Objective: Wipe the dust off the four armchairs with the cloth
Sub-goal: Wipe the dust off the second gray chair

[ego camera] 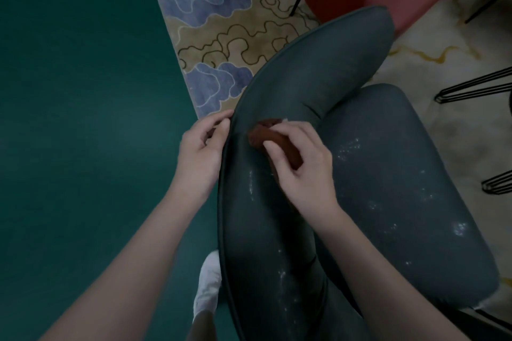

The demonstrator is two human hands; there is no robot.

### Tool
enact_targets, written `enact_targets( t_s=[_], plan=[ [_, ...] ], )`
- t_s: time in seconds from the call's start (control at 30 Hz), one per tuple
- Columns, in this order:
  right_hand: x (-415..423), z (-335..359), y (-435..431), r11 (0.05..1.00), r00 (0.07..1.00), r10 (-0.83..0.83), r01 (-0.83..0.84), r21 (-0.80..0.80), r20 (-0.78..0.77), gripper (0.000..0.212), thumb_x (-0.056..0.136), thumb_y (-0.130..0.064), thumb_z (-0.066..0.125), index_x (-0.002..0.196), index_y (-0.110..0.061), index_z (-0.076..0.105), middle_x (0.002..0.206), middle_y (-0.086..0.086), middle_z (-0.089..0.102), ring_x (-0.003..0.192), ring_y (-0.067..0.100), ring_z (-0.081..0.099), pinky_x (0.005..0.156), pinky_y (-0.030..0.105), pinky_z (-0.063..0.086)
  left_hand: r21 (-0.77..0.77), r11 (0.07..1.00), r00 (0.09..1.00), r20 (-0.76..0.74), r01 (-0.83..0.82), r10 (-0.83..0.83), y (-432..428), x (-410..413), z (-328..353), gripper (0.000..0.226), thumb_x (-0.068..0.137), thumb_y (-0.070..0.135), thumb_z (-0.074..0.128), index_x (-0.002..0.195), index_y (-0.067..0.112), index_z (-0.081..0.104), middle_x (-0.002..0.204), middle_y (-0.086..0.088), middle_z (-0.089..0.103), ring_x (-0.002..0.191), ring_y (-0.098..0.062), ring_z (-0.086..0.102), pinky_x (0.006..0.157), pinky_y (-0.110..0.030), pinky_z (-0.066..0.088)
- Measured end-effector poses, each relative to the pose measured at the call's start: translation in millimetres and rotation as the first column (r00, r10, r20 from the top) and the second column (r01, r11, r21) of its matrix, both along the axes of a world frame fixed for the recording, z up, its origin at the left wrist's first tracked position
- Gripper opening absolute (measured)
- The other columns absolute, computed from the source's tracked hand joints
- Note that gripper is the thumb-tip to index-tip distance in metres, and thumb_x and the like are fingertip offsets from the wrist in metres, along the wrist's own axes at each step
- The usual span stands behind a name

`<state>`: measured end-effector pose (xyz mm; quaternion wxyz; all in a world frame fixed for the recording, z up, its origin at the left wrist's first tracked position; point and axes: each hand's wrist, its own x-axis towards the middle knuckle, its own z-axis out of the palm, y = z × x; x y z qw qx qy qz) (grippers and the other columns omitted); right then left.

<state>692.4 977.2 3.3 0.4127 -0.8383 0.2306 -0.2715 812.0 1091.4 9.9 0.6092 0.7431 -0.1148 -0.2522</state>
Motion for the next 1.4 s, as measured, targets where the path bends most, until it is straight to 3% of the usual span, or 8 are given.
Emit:
enact_targets(
  t_s=[0.13,0.23,0.5,0.63,0.8,0.9,1.13,1.4],
  plan=[
    [-21,-9,-2,0.998,0.997,0.051,-0.053,0.032,0.051,0.022,0.094,-0.019,0.060,0.107,-0.002,0.068,0.107,0.005,0.063,0.108,0.012,0.060,0.099,0.019,0.041,0.101,0.994,0.996,0.080,0.033,-0.041,-18,0,2,0.030,0.099,0.024,0.057,0.129,0.020,0.061,0.130,0.002,0.060,0.113,-0.009,0.059,0.098,-0.022,0.047],
    [-25,-25,-9,0.998,0.997,-0.053,0.051,0.024,0.051,0.024,0.095,-0.019,0.057,0.108,0.000,0.066,0.109,0.006,0.061,0.108,0.009,0.057,0.098,0.016,0.040,0.197,0.976,0.981,0.152,0.092,-0.123,-29,1,1,0.043,0.098,0.031,0.058,0.139,0.022,0.052,0.134,0.010,0.050,0.120,-0.007,0.050,0.102,-0.018,0.039],
    [-31,-64,-24,0.914,0.953,-0.298,0.272,0.302,0.043,0.016,0.096,-0.012,0.054,0.110,-0.014,0.061,0.106,0.001,0.061,0.099,-0.002,0.054,0.087,0.010,0.039,0.227,0.969,0.959,0.239,0.094,-0.149,-25,0,-9,0.046,0.096,0.036,0.059,0.141,0.029,0.048,0.131,0.017,0.049,0.125,-0.008,0.049,0.111,-0.037,0.040],
    [-39,-102,-32,0.808,0.948,-0.316,0.294,0.511,-0.047,0.013,0.099,-0.018,0.052,0.105,-0.029,0.057,0.103,-0.002,0.064,0.097,0.006,0.059,0.085,0.017,0.044,0.198,0.976,0.964,0.232,0.087,-0.133,-21,3,-14,0.047,0.093,0.046,0.063,0.137,0.034,0.052,0.136,0.011,0.055,0.125,-0.011,0.054,0.108,-0.042,0.044],
    [-32,-162,-36,0.705,0.961,-0.230,0.274,0.654,-0.155,0.011,0.101,-0.016,0.053,0.107,-0.018,0.062,0.106,0.000,0.069,0.104,0.013,0.063,0.093,0.034,0.051,0.177,0.981,0.955,0.266,0.085,-0.131,-18,4,-17,0.042,0.088,0.053,0.062,0.129,0.047,0.055,0.135,0.009,0.059,0.121,-0.011,0.059,0.104,-0.039,0.048],
    [-23,-186,-41,0.670,0.962,-0.202,0.273,0.690,-0.185,0.009,0.101,-0.019,0.053,0.104,-0.020,0.061,0.104,-0.001,0.069,0.101,0.013,0.063,0.089,0.031,0.051,0.152,0.985,0.949,0.289,0.087,-0.128,-19,2,-18,0.039,0.093,0.044,0.064,0.131,0.041,0.055,0.130,0.012,0.062,0.118,-0.005,0.061,0.101,-0.028,0.050],
    [-10,-230,-42,0.548,0.941,-0.197,0.339,0.765,-0.276,0.013,0.103,-0.027,0.049,0.110,-0.022,0.059,0.110,-0.001,0.067,0.103,0.015,0.062,0.094,0.042,0.051,0.107,0.991,0.954,0.281,0.082,-0.109,-20,1,-21,0.049,0.085,0.058,0.063,0.131,0.042,0.056,0.125,0.018,0.065,0.119,-0.007,0.061,0.100,-0.031,0.050],
    [-4,-270,-41,0.602,0.919,-0.179,0.385,0.699,-0.352,0.024,0.104,-0.029,0.044,0.119,-0.015,0.057,0.115,0.004,0.062,0.107,0.019,0.058,0.096,0.046,0.048,0.066,0.994,0.946,0.307,0.091,-0.107,-22,1,-27,0.059,0.079,0.070,0.061,0.130,0.041,0.055,0.124,0.026,0.063,0.118,0.000,0.059,0.097,-0.019,0.049]
  ],
)
